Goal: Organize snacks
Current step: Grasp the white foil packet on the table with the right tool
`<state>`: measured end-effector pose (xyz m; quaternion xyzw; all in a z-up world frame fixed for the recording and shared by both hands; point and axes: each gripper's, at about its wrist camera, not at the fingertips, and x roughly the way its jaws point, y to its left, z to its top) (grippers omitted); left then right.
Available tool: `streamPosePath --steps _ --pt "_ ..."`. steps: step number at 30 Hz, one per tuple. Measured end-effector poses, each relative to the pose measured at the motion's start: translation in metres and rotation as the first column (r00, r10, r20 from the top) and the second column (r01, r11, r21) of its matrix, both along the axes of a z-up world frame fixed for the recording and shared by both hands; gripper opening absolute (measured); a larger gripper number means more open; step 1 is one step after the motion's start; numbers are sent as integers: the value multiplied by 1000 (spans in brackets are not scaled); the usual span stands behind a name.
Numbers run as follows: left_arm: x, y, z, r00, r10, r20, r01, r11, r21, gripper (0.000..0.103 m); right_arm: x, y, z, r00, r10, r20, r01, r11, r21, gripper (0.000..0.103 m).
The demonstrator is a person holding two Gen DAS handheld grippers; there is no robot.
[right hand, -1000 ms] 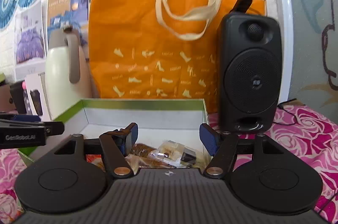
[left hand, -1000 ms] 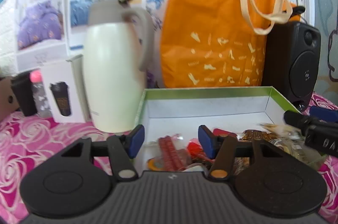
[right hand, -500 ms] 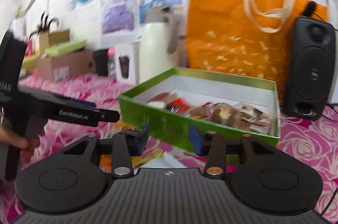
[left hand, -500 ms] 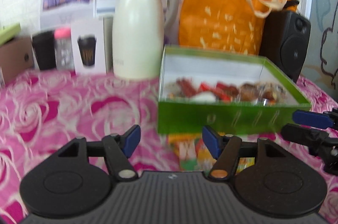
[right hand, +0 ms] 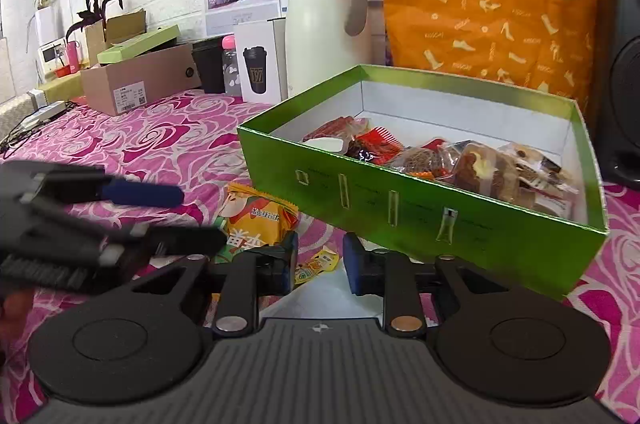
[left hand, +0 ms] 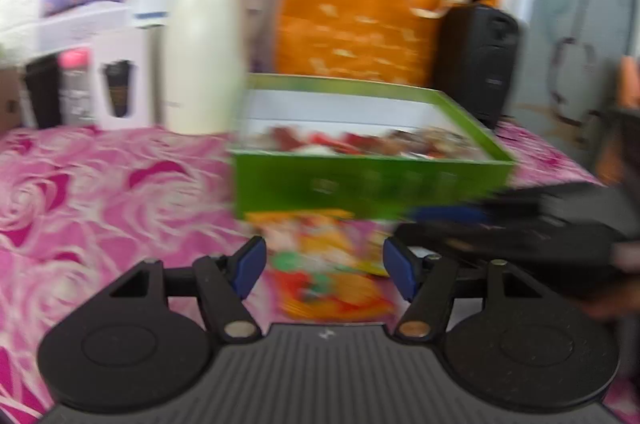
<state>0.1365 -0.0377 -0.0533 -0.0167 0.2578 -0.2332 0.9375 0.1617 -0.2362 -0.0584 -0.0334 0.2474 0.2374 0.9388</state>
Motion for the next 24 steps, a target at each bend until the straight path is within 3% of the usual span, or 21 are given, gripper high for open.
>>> streamPosePath --steps 1,2,6,11,15,17,20,24 --pt "-3 -3 -1 1000 -30 -9 30 999 -24 64 2 0 -1 1000 6 -6 -6 1000 -6 39" --pt "-5 -8 -2 1000 -23 -8 22 999 -24 64 4 0 0 1000 6 -10 -6 1000 -10 29" --pt "4 -9 -8 999 -22 -43 18 996 -93 63 16 -10 -2 997 6 -71 -3 999 37 29" --pt "1 -12 -13 996 -64 -56 60 995 -78 63 20 -21 -6 995 30 -99 -21 996 92 30" --pt "-3 -11 -14 992 -105 -74 98 990 -98 63 6 -24 1 999 7 -51 -2 995 99 31" --pt "-2 -11 -15 985 -138 -107 123 983 -133 64 -11 -28 6 999 -34 -32 38 992 118 43" --pt "2 -11 -21 968 -177 -179 140 969 -204 63 -29 -44 4 985 -140 -98 159 964 214 54" --pt "-1 -16 -29 956 -181 -230 135 970 -201 63 -28 -71 -14 943 -198 -266 289 886 363 56"
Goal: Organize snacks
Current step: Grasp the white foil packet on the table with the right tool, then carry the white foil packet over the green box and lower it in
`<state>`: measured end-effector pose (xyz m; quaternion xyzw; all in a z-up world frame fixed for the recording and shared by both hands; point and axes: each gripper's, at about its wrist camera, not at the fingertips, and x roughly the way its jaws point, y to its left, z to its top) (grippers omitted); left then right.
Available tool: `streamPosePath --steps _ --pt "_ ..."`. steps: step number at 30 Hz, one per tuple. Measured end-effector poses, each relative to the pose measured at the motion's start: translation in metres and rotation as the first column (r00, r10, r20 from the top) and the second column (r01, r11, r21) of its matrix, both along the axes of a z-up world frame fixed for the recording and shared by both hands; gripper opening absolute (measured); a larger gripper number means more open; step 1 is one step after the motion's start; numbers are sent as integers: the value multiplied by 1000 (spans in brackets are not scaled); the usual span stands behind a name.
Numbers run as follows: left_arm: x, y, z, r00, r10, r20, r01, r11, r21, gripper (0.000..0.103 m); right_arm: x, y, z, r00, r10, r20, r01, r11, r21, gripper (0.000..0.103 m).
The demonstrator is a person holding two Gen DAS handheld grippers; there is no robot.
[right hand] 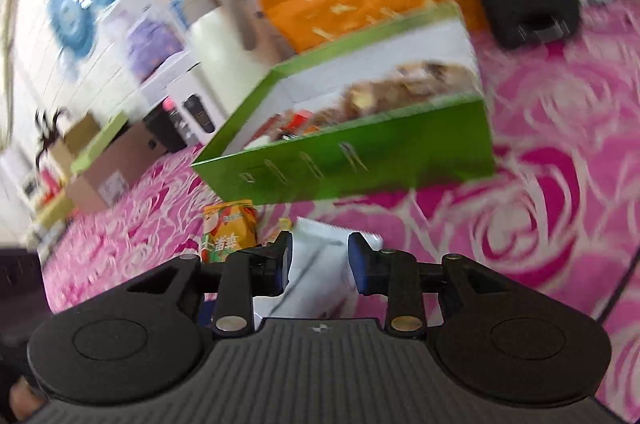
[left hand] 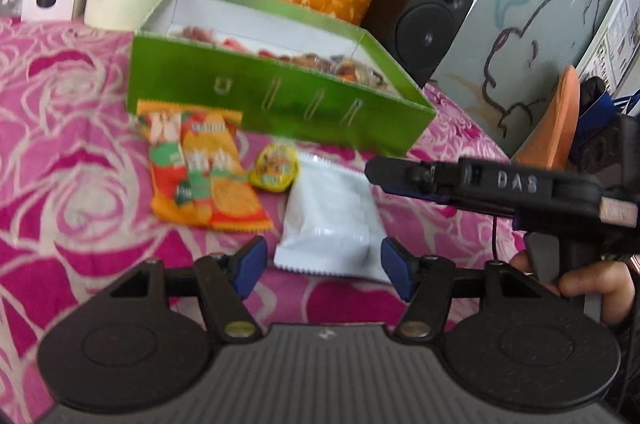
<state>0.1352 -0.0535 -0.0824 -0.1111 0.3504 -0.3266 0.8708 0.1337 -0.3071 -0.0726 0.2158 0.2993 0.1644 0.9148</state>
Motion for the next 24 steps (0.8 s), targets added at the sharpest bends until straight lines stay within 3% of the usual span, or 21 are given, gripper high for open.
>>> streamPosePath --steps 5,9,12,15,18,21,24 --pt "6 5 -4 998 26 -53 -30 997 -76 63 18 -13 -28 991 -15 -130 43 975 218 61" --pt "11 4 -8 998 31 -62 -39 992 -120 63 27 -6 -30 990 45 -132 -10 967 255 62" --pt "11 6 -10 998 23 -50 -30 991 -130 61 28 -2 -29 991 40 -129 -7 968 250 66" --pt "12 9 -11 999 16 -51 -23 990 -137 55 26 4 -24 993 83 -84 -61 969 239 102" --pt "14 12 -13 998 11 -61 -20 987 -159 53 26 25 -17 988 154 -22 -151 981 118 103" --pt "11 15 -13 999 13 -49 -20 989 -147 43 22 48 -11 986 167 11 -166 983 -78 103" --pt "10 17 -11 998 11 -59 -21 985 -169 43 24 40 -11 987 161 -23 -161 987 2 99"
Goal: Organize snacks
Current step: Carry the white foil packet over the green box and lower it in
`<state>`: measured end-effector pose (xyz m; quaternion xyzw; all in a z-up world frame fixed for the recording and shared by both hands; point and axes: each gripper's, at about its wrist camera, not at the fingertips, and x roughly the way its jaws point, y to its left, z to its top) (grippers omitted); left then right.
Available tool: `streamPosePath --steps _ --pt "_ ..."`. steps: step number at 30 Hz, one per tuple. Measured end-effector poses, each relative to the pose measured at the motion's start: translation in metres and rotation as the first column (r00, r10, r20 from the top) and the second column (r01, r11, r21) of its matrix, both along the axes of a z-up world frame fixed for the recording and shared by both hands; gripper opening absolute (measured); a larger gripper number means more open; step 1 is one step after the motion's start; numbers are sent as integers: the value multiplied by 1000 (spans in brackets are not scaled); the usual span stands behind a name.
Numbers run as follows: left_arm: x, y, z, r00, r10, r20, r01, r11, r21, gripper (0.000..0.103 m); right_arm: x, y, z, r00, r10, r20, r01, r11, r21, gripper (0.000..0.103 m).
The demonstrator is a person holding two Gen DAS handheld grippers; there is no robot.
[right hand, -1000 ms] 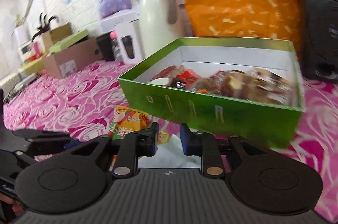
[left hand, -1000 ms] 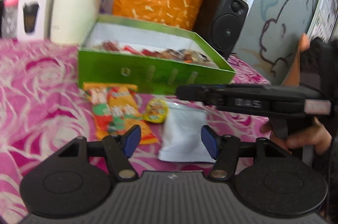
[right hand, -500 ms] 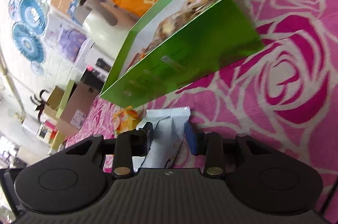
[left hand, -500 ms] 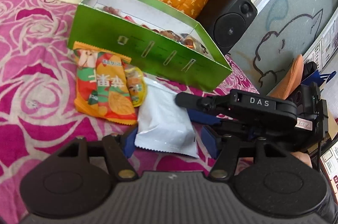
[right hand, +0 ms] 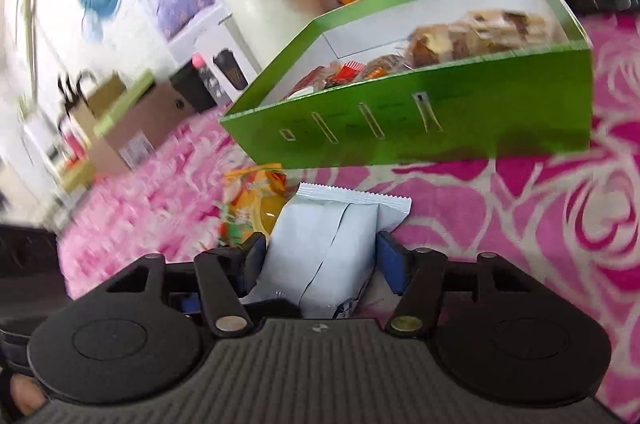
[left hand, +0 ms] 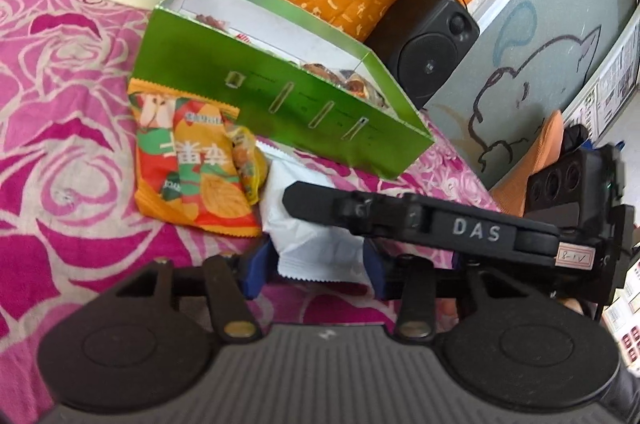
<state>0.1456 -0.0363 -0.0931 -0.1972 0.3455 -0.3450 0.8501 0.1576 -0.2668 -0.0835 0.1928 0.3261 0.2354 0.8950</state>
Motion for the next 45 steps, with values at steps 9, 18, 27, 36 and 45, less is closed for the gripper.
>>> streamPosePath --steps 9,18,27,36,45 --pt "-17 -5 19 998 -34 54 34 999 -9 41 -37 -4 13 997 -61 48 58 996 65 97" --pt "-24 -4 29 996 -32 77 33 999 -22 41 -39 2 30 995 -83 46 83 996 16 97" --pt "-26 -4 35 996 -27 86 28 1000 -7 46 -47 8 38 993 -78 88 81 996 -36 97" --pt "-25 -15 40 990 -22 138 12 997 75 41 -46 14 41 984 -82 158 102 987 -126 97" --pt "-26 -21 40 988 -40 147 26 995 95 40 -52 11 40 980 -89 176 113 985 -133 97"
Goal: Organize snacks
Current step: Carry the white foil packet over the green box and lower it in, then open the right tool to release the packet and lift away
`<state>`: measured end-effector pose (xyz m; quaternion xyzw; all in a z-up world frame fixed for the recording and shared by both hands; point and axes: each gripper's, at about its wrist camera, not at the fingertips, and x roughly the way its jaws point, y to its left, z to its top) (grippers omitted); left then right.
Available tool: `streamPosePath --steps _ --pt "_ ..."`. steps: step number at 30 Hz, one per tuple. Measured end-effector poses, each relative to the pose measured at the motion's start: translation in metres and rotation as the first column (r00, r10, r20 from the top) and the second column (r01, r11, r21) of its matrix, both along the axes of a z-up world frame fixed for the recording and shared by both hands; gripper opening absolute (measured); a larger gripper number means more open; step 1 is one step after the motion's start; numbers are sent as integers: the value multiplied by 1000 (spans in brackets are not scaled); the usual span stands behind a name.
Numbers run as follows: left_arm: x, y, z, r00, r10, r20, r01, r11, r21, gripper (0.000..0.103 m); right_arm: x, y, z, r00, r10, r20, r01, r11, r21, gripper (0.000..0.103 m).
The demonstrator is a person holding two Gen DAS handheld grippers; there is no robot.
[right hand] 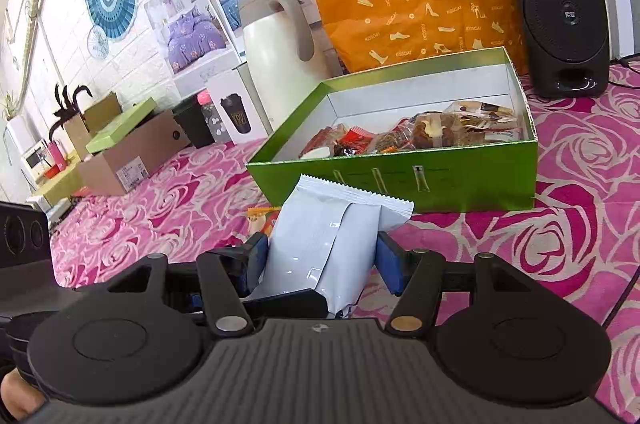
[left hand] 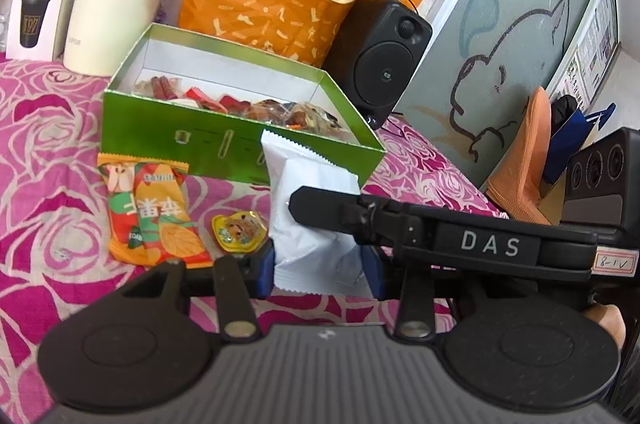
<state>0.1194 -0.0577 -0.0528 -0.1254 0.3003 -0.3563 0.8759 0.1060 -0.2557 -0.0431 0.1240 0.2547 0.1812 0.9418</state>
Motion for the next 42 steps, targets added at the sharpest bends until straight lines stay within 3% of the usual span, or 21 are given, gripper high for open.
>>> streamPosePath --steps 7,16,21,30,36,42 --pt "4 1 1 1000 2 -2 -2 1000 -7 40 2 10 8 1000 -3 12 4 997 -77 97" --pt "8 -7 19 997 -13 82 12 1000 7 39 2 2 22 995 -28 95 33 998 -50 97" --pt "15 -12 12 997 -16 72 15 1000 14 39 7 0 15 995 -39 87 44 998 -53 97" --pt "73 -12 37 991 12 130 -10 1000 -10 39 66 6 47 990 -23 142 41 992 -120 96" --pt "131 -14 31 998 35 46 -34 999 -28 39 126 8 43 997 -38 65 47 989 -142 96" --pt "154 -13 18 999 45 4 -45 999 -31 39 148 11 31 999 -43 25 47 986 -161 96"
